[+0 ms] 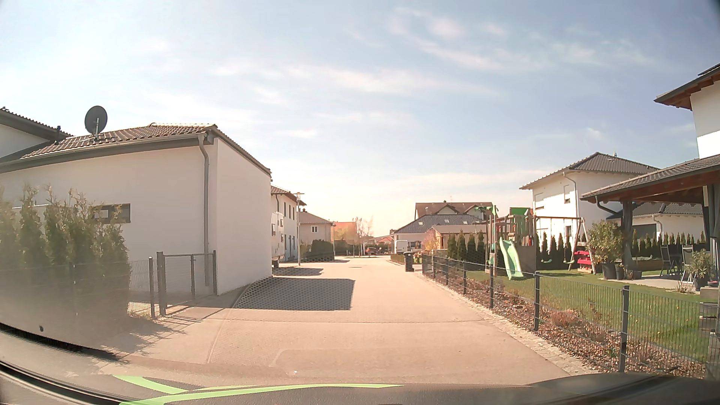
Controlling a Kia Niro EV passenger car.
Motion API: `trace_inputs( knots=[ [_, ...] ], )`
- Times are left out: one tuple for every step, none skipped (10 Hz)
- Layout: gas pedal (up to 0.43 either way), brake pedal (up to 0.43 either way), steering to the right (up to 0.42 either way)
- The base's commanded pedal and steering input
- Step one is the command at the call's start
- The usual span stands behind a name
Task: Follow the waypoints while adhering to traffic rules and regulations
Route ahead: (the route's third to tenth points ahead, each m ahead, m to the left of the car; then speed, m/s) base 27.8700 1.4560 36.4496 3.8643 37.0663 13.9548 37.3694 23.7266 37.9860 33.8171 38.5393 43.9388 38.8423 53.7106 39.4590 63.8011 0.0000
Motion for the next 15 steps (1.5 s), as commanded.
trace_inputs(
  knots=[
    [0.0, 0.36, 0.0],
    [0.0, 0.36, 0.0],
    [0.0, 0.36, 0.0],
    [0.0, 0.36, 0.0],
    [0.0, 0.36, 0.0],
    [0.0, 0.36, 0.0],
    [0.0, 0.36, 0.0],
    [0.0, 0.36, 0.0],
    [0.0, 0.36, 0.0],
    [0.0, 0.36, 0.0],
    [0.0, 0.36, 0.0],
    [0.0, 0.36, 0.0],
    [0.0, 0.36, 0.0],
    [0.0, 0.354, 0.0],
    [0.0, 0.354, 0.0]
  ],
)
